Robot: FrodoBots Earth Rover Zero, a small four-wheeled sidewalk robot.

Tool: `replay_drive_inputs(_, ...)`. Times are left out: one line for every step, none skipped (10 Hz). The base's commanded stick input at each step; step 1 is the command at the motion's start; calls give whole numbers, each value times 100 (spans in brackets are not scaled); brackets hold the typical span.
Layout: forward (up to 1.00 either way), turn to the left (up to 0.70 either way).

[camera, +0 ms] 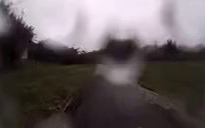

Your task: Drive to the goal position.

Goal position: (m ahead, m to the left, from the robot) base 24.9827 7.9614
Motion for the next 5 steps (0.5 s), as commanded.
replay_drive_inputs(70, 0)
replay_drive_inputs(70, 0)
replay_drive_inputs(70, 0)
replay_drive_inputs(70, 0)
replay_drive_inputs(70, 0)
